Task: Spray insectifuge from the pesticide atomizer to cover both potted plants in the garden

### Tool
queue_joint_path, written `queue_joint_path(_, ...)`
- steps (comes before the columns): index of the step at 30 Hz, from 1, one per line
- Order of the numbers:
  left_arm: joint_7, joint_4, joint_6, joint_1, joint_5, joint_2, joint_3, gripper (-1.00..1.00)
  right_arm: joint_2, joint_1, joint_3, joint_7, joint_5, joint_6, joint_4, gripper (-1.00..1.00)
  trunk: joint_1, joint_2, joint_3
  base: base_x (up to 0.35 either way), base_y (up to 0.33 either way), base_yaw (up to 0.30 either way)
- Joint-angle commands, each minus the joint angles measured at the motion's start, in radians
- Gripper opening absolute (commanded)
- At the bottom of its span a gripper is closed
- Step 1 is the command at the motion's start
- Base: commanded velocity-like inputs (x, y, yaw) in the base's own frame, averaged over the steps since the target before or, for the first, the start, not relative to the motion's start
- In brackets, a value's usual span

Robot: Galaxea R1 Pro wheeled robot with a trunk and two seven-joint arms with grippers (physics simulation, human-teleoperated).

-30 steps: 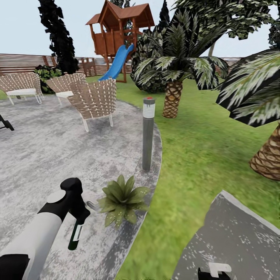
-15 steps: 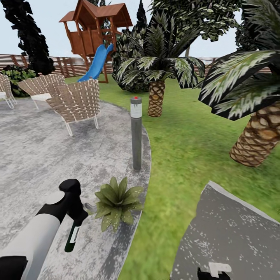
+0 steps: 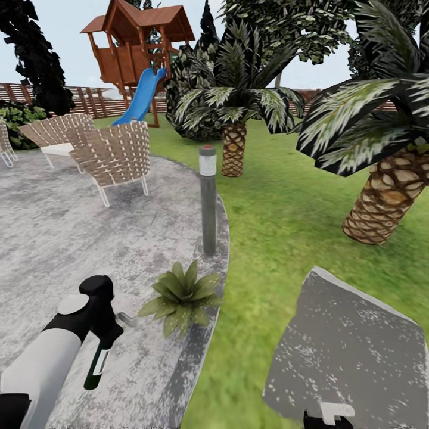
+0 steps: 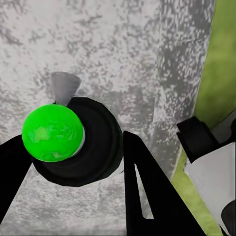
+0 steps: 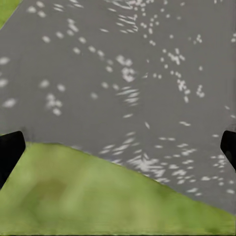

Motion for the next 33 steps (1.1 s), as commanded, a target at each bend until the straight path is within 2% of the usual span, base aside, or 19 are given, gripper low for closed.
queue_joint_path(1,-0.009,0.000,0.010,0.000,-0.007,0.000,-0.003,-1.00,0.000,-0.001,-0.008,-0.003,0.010,-0.003,0.001,1.00,-0.001,0.000,-0.001,-0.168,0.273,0.000)
queue_joint_path(7,-0.009,-0.003,0.013,0.000,-0.005,-0.004,0.001,-1.00,0.006,-0.001,-0.008,-0.004,0.009,-0.003,0.000,1.00,-0.001,0.000,-0.001,-0.045,0.305,-0.019)
queue_joint_path(15,-0.009,-0.008,0.014,0.000,0.001,-0.007,0.003,-1.00,0.005,-0.001,-0.008,-0.005,0.008,-0.003,-0.001,1.00,-0.001,0.000,-0.001,0.028,0.299,-0.264)
queue_joint_path(23,-0.009,-0.005,0.013,0.007,0.007,-0.012,0.003,-1.00,0.005,-0.001,-0.008,-0.006,0.008,-0.003,-0.001,1.00,-0.001,0.000,-0.001,0.089,0.034,-0.282)
queue_joint_path(29,-0.009,-0.007,0.009,0.029,0.005,-0.043,-0.005,-1.00,0.005,-0.001,-0.008,-0.006,0.008,-0.003,-0.001,1.00,-0.001,0.000,-0.001,0.001,0.000,-0.282)
queue_joint_path(32,-0.009,-0.007,-0.011,0.029,0.009,-0.035,-0.003,-1.00,0.005,-0.001,-0.009,-0.006,0.008,-0.003,-0.001,1.00,-0.001,0.000,-0.001,0.000,0.000,-0.282)
queue_joint_path(33,-0.009,-0.008,-0.039,0.029,0.010,-0.032,0.000,-1.00,0.005,-0.001,-0.009,-0.006,0.008,-0.003,-0.001,1.00,-0.001,0.000,-0.001,0.000,0.000,-0.282)
